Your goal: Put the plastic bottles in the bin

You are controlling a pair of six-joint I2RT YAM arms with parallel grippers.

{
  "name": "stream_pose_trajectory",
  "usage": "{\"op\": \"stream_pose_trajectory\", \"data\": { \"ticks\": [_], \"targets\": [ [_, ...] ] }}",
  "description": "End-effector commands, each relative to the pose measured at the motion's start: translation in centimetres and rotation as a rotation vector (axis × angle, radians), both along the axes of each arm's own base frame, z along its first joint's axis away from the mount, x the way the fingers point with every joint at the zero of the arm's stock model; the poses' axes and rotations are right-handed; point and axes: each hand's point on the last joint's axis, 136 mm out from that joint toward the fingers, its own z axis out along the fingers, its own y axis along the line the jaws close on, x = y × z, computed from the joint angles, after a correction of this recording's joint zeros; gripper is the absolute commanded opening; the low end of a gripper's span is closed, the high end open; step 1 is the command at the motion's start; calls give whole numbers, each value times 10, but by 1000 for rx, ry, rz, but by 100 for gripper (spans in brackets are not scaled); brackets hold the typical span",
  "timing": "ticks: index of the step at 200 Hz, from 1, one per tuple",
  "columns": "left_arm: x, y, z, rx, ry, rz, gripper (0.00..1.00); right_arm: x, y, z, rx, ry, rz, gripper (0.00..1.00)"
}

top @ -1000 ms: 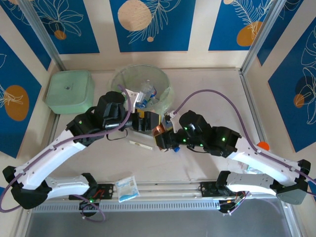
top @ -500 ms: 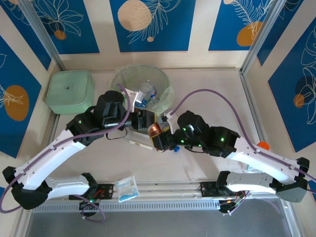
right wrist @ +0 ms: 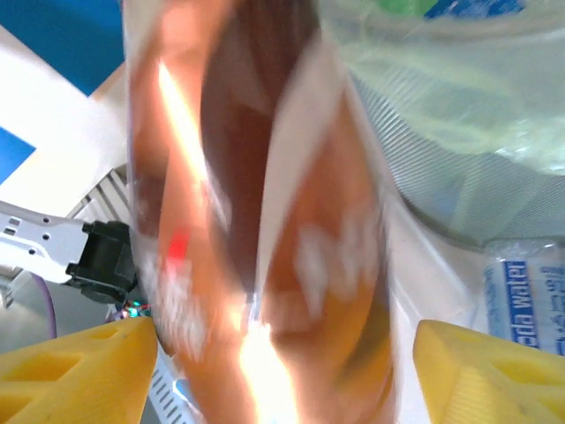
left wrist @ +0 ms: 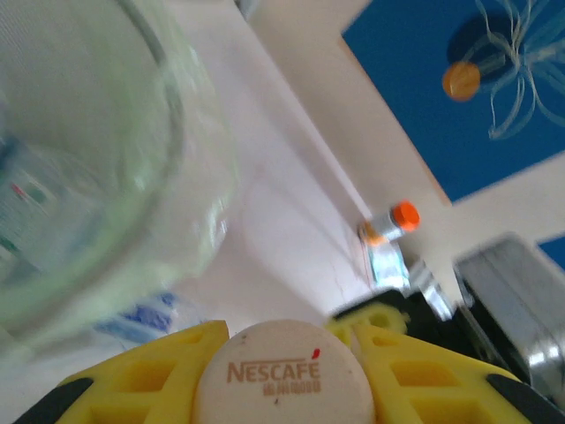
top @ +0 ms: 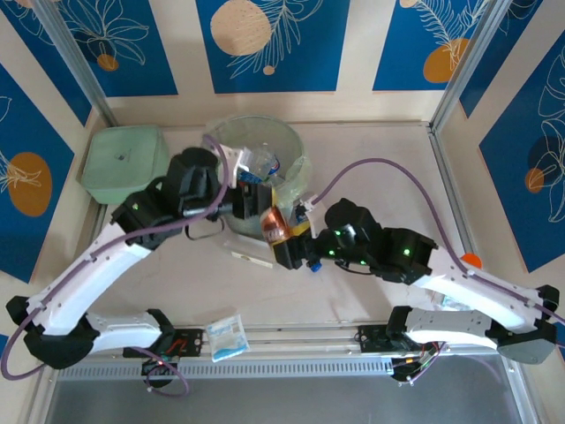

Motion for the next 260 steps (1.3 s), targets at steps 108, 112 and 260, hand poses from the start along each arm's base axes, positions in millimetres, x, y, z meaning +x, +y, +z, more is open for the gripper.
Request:
{"op": "stream_pose_trajectory", "data": {
  "ticks": [108, 112, 260],
  "targets": [
    [178, 106, 18, 177, -156, 458, 15, -4, -66, 12, 75, -44, -164, 77],
    [181, 105, 14, 180, -150, 459, 15, -5, -68, 11, 77, -43, -164, 77],
    [178, 103, 4, 248, -112, 403, 77, 2, -111, -2, 71, -6, -302, 78]
  ]
}}
